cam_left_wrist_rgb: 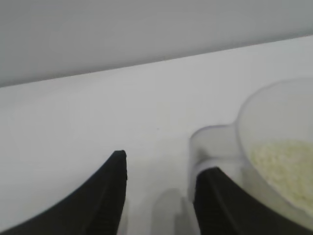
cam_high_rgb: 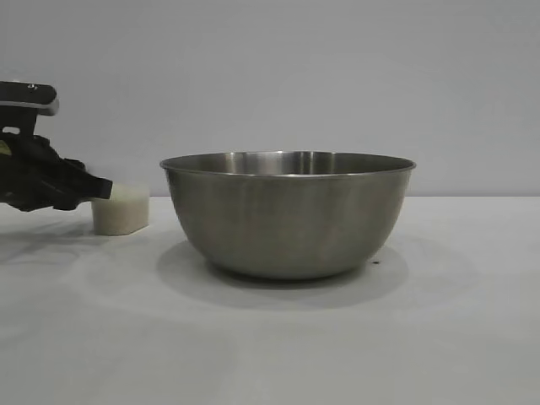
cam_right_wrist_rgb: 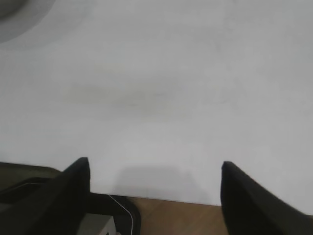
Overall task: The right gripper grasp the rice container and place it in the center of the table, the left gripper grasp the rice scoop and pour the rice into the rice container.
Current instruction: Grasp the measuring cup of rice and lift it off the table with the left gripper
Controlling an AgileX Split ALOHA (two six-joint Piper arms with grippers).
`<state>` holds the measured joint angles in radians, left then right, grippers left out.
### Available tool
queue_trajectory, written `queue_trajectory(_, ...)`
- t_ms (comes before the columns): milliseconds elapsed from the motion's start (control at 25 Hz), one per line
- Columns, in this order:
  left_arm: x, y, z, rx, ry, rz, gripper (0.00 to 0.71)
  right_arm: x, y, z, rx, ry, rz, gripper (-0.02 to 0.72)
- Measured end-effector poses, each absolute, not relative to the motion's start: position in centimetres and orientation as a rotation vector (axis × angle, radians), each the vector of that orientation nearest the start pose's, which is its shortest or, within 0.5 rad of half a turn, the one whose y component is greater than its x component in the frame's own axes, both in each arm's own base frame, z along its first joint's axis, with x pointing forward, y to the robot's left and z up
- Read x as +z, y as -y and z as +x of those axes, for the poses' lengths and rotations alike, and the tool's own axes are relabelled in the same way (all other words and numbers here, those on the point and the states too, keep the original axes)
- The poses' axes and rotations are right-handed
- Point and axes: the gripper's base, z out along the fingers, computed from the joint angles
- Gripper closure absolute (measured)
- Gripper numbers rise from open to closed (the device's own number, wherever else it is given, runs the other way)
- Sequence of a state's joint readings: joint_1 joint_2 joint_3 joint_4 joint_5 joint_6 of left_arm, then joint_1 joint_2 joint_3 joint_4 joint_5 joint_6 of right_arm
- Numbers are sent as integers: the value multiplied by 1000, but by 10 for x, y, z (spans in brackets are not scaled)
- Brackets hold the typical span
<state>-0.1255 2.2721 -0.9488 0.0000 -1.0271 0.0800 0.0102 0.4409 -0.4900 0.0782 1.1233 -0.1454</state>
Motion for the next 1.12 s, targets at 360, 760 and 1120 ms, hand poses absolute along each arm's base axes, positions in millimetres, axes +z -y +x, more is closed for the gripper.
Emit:
queue_trajectory(360, 66, 51, 401, -37, -1760, 193, 678, 259, -7, 57, 51, -2547, -182, 242)
queue_trajectory(760, 68, 52, 401, -38, -1740, 193, 710, 259, -7, 57, 51, -2547, -182, 242)
queue_trajectory(1120, 95, 52, 403, -25, -1786, 212, 710, 259, -7, 57, 51, -2547, -182, 242)
